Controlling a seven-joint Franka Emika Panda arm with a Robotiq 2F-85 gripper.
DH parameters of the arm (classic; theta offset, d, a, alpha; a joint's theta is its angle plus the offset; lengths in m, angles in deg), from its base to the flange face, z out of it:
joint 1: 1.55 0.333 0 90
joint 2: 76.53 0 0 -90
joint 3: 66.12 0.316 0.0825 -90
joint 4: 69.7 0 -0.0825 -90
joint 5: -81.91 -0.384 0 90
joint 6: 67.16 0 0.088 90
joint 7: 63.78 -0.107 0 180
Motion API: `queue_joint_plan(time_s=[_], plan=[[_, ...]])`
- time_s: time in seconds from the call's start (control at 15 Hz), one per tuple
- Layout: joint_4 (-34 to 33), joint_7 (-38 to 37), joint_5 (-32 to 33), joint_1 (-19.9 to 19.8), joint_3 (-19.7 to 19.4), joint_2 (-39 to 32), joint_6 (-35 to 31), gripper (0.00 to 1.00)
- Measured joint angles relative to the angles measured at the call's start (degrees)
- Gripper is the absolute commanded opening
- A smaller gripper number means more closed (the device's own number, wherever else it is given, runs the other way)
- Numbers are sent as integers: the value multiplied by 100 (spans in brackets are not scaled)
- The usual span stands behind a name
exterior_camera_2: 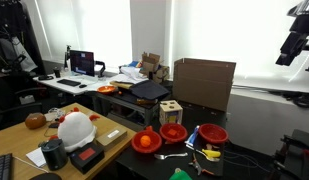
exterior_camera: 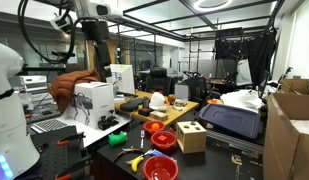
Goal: Put the fork inside the bowl
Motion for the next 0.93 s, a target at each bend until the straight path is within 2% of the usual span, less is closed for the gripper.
queue_joint_plan(time_s=[0.67,0.93], plan=[[-99,-1,0,0,18,-48,0,100],[-326,-1,-6,91,146,-424,-10,100]])
